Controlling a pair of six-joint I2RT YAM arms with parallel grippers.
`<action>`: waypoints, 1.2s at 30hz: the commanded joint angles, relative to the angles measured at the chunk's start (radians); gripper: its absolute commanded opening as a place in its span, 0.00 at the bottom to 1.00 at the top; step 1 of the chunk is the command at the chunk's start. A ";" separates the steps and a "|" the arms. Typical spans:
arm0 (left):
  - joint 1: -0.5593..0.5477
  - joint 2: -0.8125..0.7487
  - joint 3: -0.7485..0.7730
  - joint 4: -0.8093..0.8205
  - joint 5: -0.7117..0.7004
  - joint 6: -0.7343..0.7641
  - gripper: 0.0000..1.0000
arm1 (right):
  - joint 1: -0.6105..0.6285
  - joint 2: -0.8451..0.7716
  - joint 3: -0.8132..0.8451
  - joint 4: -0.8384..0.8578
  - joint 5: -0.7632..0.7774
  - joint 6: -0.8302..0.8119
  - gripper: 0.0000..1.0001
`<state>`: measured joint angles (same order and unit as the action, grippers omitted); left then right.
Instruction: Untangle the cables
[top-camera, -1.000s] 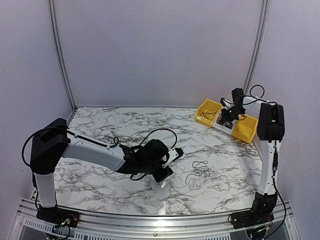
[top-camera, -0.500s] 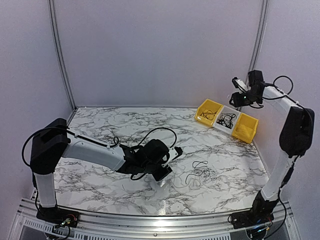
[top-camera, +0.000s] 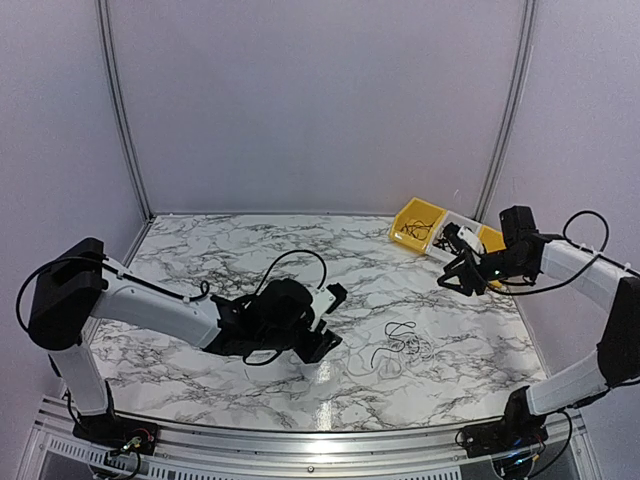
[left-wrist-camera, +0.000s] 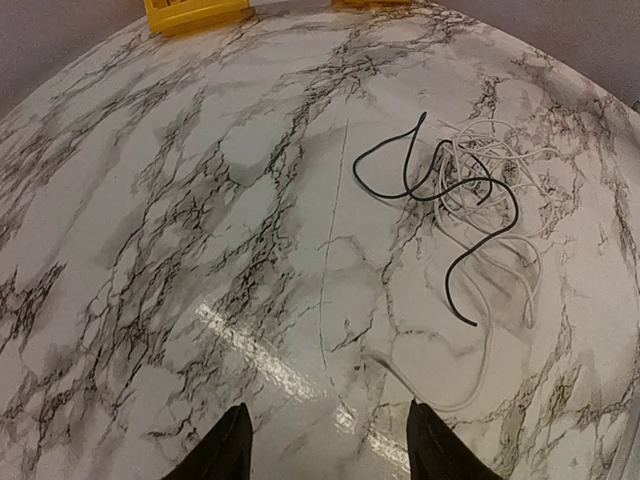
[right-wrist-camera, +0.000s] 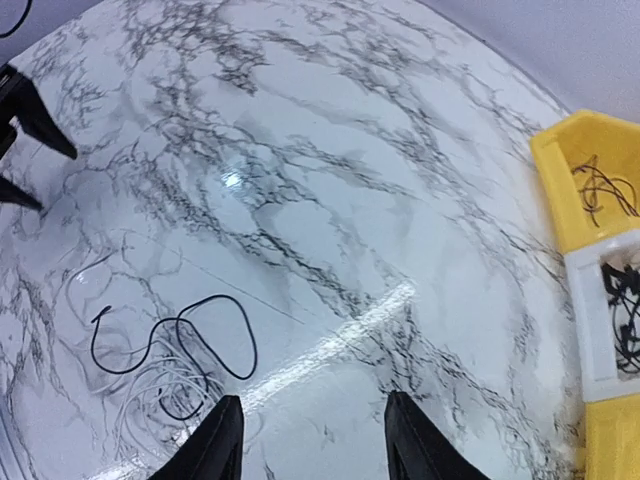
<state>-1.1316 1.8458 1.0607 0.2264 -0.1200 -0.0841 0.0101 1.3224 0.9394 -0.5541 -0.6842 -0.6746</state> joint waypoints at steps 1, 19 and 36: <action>-0.003 -0.074 -0.111 0.247 -0.069 -0.179 0.56 | 0.096 0.004 -0.037 0.028 -0.083 -0.167 0.49; -0.057 -0.025 -0.040 0.254 -0.110 -0.195 0.57 | 0.323 0.248 -0.052 0.117 0.242 -0.147 0.50; -0.056 0.200 0.200 0.282 -0.065 -0.289 0.57 | 0.335 0.150 0.025 0.082 0.135 -0.029 0.00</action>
<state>-1.1866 1.9842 1.1831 0.4644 -0.2008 -0.3367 0.3340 1.5883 0.8928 -0.4599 -0.4667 -0.7826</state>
